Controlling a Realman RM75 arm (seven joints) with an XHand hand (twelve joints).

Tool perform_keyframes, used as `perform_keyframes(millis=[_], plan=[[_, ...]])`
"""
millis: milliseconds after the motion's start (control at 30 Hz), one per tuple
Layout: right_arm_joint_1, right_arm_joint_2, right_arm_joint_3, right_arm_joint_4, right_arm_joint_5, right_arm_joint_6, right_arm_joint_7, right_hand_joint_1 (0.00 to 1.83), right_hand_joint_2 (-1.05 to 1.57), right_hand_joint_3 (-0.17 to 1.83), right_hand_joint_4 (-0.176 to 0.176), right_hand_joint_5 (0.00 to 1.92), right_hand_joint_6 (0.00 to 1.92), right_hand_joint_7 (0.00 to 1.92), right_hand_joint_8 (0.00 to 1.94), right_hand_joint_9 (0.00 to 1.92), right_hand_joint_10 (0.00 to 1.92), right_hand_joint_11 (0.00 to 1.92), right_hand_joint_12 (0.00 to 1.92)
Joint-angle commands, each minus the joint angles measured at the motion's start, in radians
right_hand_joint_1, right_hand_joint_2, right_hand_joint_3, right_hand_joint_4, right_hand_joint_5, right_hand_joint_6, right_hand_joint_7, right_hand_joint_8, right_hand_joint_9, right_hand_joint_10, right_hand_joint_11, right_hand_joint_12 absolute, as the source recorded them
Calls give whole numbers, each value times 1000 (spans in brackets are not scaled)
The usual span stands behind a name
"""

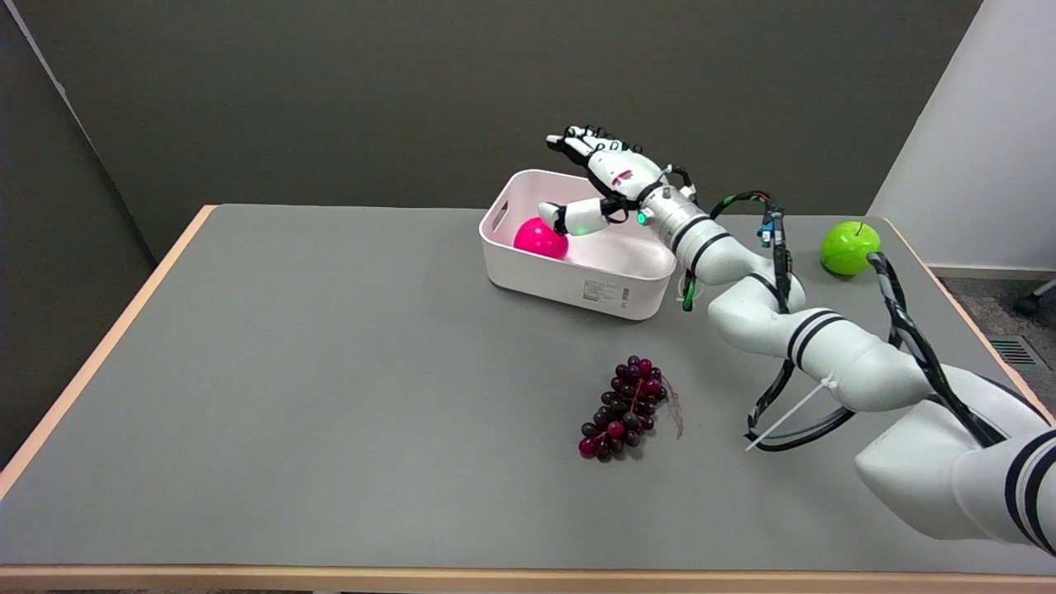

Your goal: Place the red apple into the white box.

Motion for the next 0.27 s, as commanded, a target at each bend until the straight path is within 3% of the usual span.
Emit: perform_keyframes(millis=[33,67,133,200,267], plan=[[-290,79,266,342,149,166,19,334,593,839,97,43,277,-1,-1,-1,-1,-1,776],[-340,90,299,392,198,243,19,329,621,793,94,41,279,-1,-1,-1,-1,-1,772],[-420,104,355,464,290,362,19,335,590,948,87,30,302,-1,80,-1,182,-1,830],[-525,138,423,564,411,464,14,291,587,961,83,36,342,-1,146,-1,275,-1,885],[-630,169,478,642,497,508,-6,398,601,1009,78,77,441,38,267,-1,401,3,927]])
